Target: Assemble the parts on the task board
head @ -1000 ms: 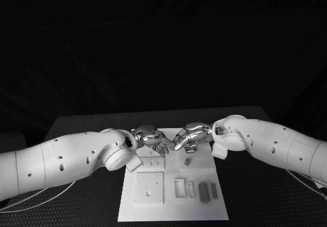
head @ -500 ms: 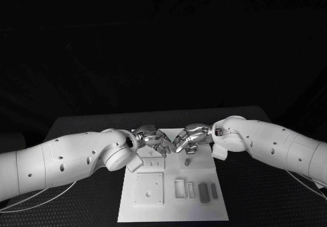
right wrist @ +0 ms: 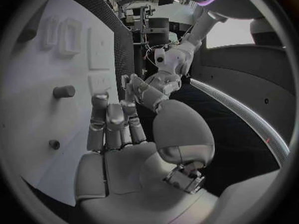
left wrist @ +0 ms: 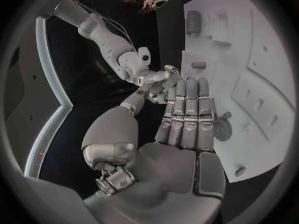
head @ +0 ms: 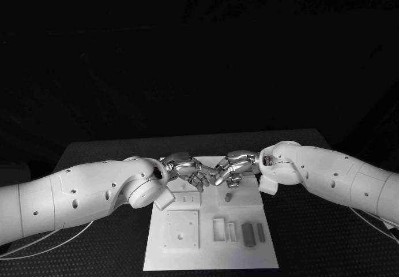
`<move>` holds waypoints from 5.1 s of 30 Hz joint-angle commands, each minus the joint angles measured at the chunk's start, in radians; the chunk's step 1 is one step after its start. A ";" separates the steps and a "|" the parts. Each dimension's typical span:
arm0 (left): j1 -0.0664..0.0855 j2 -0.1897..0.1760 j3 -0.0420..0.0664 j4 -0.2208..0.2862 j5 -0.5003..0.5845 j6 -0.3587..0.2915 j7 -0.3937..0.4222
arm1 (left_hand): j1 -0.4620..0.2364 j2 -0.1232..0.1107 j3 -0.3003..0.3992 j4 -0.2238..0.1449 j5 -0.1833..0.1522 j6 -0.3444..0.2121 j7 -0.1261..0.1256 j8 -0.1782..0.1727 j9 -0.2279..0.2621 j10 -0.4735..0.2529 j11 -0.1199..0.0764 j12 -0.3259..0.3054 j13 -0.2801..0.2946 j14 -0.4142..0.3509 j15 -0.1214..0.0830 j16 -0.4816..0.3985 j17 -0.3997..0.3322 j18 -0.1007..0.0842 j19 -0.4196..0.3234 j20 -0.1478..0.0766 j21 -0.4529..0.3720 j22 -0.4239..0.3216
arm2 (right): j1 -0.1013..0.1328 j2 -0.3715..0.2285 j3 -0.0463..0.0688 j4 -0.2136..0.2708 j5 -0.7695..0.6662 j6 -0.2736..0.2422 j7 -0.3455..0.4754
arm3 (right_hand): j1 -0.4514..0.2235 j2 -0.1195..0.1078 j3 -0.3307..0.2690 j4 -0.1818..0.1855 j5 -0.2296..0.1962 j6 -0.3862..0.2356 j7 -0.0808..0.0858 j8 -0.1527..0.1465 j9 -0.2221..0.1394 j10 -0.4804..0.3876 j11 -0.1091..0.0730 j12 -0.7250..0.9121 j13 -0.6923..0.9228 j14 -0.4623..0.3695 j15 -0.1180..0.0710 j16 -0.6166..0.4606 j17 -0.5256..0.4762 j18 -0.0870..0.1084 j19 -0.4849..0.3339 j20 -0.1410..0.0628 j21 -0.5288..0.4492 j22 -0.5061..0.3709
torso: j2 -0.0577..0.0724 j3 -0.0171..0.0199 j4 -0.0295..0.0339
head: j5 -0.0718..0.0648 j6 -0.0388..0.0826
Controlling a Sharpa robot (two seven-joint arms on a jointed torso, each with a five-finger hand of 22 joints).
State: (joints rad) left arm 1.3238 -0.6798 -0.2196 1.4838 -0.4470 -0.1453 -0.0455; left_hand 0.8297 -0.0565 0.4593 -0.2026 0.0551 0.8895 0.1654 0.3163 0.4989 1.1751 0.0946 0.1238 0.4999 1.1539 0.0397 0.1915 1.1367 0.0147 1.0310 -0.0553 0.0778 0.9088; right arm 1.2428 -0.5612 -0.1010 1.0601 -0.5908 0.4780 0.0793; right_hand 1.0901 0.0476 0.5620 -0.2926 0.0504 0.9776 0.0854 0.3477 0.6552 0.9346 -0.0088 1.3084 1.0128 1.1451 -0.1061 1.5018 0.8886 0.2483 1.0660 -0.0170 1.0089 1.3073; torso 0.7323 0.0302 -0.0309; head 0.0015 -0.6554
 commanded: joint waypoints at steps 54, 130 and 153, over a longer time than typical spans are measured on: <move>0.000 0.011 0.000 0.012 -0.178 -0.019 -0.044 | 0.079 0.052 0.017 -0.060 -0.004 0.037 -0.018 0.016 0.014 0.020 -0.017 0.034 0.020 0.021 -0.006 -0.003 0.010 -0.011 0.009 -0.008 -0.006 0.009 | 0.000 0.009 0.002 0.004 0.021 0.022 0.015 | -0.008 -0.002 0.004 -0.001 0.000 0.016 0.012 0.005 0.014 -0.004 0.000 -0.003 0.001 -0.005 -0.004 0.005 0.002 0.013 -0.006 0.001 -0.008 0.015 | 0.000 -0.0002 -0.0003 | -0.005 -0.009; -0.001 -0.002 0.000 0.007 -0.066 -0.019 0.024 | 0.139 0.170 0.174 -0.080 -0.005 0.096 -0.063 0.038 0.037 0.070 -0.038 0.043 0.010 0.013 0.000 -0.015 0.016 -0.015 -0.010 -0.001 -0.005 0.029 | -0.007 -0.001 0.000 -0.016 0.119 0.001 0.013 | -0.050 -0.068 0.003 0.010 0.000 -0.087 0.062 -0.092 -0.020 -0.041 0.046 -0.056 -0.036 -0.045 0.038 -0.029 -0.005 0.014 -0.033 0.025 -0.048 0.006 | -0.001 -0.0003 -0.0002 | -0.002 -0.022; -0.001 -0.007 0.000 0.006 -0.066 -0.017 0.023 | 0.138 0.170 0.181 -0.081 -0.005 0.094 -0.063 0.037 0.039 0.068 -0.037 0.042 0.009 0.011 0.001 -0.016 0.016 -0.015 -0.012 -0.001 -0.006 0.031 | -0.013 0.000 0.000 -0.027 0.122 0.016 0.015 | -0.032 0.013 0.025 0.002 0.000 -0.004 0.030 -0.046 0.013 -0.018 0.018 -0.046 -0.046 -0.033 0.013 -0.023 -0.004 0.014 -0.025 0.024 -0.043 0.015 | -0.001 -0.0005 -0.0003 | -0.003 -0.022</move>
State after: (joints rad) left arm 1.3221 -0.6878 -0.2209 1.4884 -0.5227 -0.1644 -0.0386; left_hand 0.9641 0.1062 0.6355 -0.2847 0.0472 0.9753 0.1090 0.3473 0.5361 1.2399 0.0559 0.1655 0.5097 1.1646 0.0359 0.1816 1.1517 0.0147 1.0237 -0.0556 0.0744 0.9380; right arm 1.2315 -0.5618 -0.1006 1.0319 -0.4645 0.4695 0.0840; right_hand 1.0548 0.0569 0.5813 -0.2898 0.0493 0.9573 0.1031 0.2972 0.6650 0.9172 0.0162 1.2580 0.9676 1.1114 -0.0875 1.4771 0.8849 0.2551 1.0396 0.0093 0.9625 1.3074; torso 0.7315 0.0296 -0.0309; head -0.0021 -0.6782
